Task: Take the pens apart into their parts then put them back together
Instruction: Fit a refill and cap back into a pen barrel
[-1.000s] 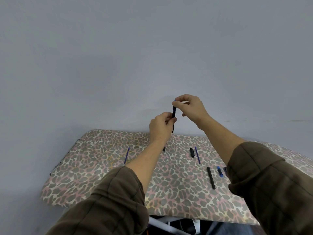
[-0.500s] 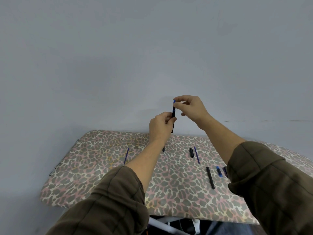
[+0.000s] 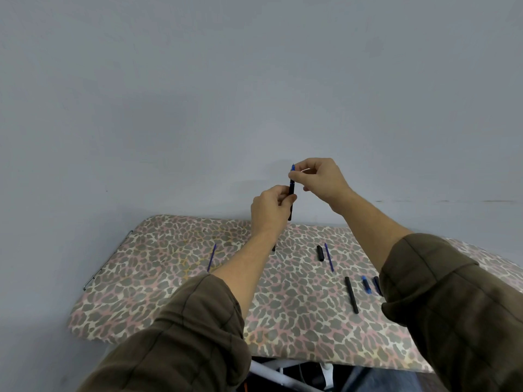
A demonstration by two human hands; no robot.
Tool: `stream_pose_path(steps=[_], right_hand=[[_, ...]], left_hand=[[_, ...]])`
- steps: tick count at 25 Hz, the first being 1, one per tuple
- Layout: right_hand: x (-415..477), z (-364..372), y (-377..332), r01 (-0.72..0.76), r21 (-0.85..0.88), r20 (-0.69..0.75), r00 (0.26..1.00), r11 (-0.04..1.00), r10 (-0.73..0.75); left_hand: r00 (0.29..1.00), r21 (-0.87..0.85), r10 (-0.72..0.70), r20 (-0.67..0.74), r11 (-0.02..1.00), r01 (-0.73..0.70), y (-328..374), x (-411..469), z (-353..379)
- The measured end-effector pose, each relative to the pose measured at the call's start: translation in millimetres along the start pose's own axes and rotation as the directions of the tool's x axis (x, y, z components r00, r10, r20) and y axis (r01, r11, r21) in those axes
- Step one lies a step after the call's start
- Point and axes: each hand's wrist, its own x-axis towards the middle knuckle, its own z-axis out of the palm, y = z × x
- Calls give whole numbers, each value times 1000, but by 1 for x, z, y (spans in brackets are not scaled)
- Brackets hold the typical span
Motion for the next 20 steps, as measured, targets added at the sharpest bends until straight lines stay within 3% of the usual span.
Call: stream_pose_path(steps=[6, 12, 16, 20], right_hand=[[1, -2, 1, 6, 51, -1, 1000, 999, -6], [0, -1, 0, -5, -22, -20, 1000, 1000, 5], [0, -2, 1, -7, 59, 9, 1000, 998, 7], [0, -1, 0, -9, -25, -6, 1000, 1000, 9]], left_hand=[[1000, 19, 4, -6, 1000, -4, -2, 1, 1], [1000, 26, 0, -8, 1000, 0, -3, 0, 2], [1000, 39, -3, -7, 999, 4, -2, 1, 2], [1000, 35, 0, -1, 999, 0, -2, -1, 3]])
